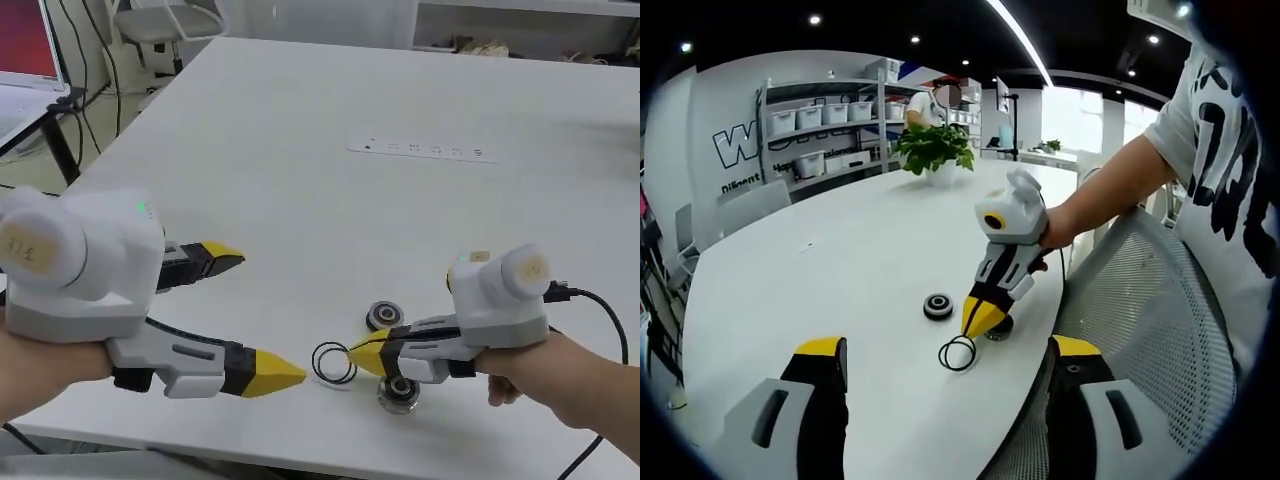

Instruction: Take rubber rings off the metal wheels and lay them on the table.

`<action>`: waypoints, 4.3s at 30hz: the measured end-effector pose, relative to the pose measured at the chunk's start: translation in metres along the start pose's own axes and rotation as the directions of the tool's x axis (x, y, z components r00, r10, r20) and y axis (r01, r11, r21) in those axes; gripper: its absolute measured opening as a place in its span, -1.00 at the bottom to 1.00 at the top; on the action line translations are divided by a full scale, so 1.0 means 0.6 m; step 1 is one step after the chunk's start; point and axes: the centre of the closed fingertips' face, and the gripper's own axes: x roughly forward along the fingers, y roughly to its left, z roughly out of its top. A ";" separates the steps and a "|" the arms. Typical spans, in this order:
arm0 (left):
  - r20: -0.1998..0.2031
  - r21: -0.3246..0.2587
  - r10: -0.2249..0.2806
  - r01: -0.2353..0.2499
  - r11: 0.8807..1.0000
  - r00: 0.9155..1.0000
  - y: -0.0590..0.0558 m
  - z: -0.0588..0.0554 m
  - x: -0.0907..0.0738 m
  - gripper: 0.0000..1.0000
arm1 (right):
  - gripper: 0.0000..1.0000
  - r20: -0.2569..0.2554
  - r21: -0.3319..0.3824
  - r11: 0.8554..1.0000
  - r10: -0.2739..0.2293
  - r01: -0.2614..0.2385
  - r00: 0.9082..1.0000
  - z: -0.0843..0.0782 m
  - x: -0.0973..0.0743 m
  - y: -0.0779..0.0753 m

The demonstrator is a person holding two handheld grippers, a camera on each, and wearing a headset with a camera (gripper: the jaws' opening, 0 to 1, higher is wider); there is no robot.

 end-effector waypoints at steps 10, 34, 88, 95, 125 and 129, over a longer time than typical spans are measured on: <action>-0.004 -0.006 0.002 -0.002 1.000 1.000 0.003 -0.002 0.001 0.59 | -1.00 -0.007 0.018 1.000 -0.019 0.019 1.000 -0.008 0.003 -0.012; -0.025 -0.022 -0.003 0.002 1.000 1.000 0.005 -0.013 0.003 0.57 | -1.00 -0.043 0.066 0.995 -0.066 0.068 0.997 -0.026 0.006 -0.032; -0.042 -0.005 -0.041 0.041 0.999 0.998 0.009 0.010 0.034 0.54 | -0.62 0.147 0.068 0.990 -0.131 0.122 0.980 0.048 -0.065 -0.049; -0.037 0.000 -0.053 0.053 0.999 0.998 0.015 0.021 0.049 0.54 | -0.48 0.178 0.055 0.984 -0.176 0.169 0.968 0.056 -0.089 -0.068; -0.059 -0.023 -0.090 0.089 0.996 0.994 0.043 0.025 0.112 0.50 | -0.30 0.112 -0.038 0.965 -0.252 0.258 0.961 0.025 -0.114 -0.100; -0.061 -0.031 -0.095 0.093 0.995 0.994 0.044 0.023 0.120 0.50 | -0.31 0.100 -0.049 0.965 -0.253 0.259 0.962 0.018 -0.112 -0.104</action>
